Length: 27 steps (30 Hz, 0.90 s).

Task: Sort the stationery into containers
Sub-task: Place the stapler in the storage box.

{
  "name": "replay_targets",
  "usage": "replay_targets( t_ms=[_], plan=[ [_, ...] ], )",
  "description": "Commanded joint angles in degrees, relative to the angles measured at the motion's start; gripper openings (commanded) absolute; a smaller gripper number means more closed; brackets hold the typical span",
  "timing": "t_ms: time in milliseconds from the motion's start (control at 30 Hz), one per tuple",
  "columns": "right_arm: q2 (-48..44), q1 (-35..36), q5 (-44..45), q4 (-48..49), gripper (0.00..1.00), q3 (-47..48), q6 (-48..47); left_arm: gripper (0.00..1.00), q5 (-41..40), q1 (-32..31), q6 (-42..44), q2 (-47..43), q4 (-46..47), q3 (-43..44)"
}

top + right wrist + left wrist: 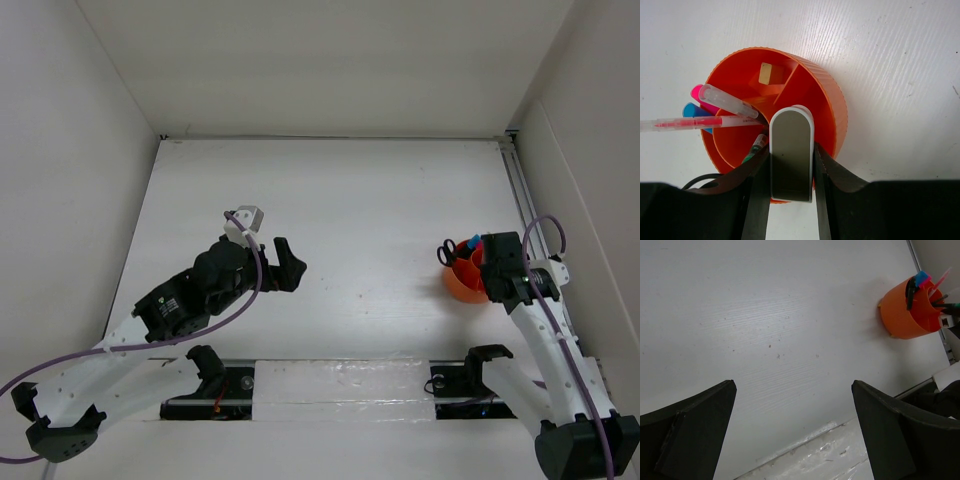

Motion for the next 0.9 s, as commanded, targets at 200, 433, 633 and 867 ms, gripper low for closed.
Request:
replay_targets(
  t_ms=[200, 433, 633, 867],
  plan=[
    [-1.3, -0.3, 0.2, 0.1, 0.47, 0.9, -0.4, 1.0, 0.3, -0.2, 0.9, -0.6, 2.1, -0.7],
    [-1.8, -0.3, 0.2, 0.6, 0.55, 0.9, -0.4, 1.0, 0.3, -0.2, 0.9, -0.6, 2.1, -0.7],
    [-1.8, -0.3, -0.9, 1.7, 0.55, 0.9, -2.2, 1.0, 0.8, -0.2, 0.9, -0.6, 2.1, -0.7],
    [-3.5, -0.3, -2.0, 2.2, 0.55, 0.9, -3.3, 1.0, 0.8, -0.2, 0.9, -0.6, 2.1, -0.7]
  ],
)
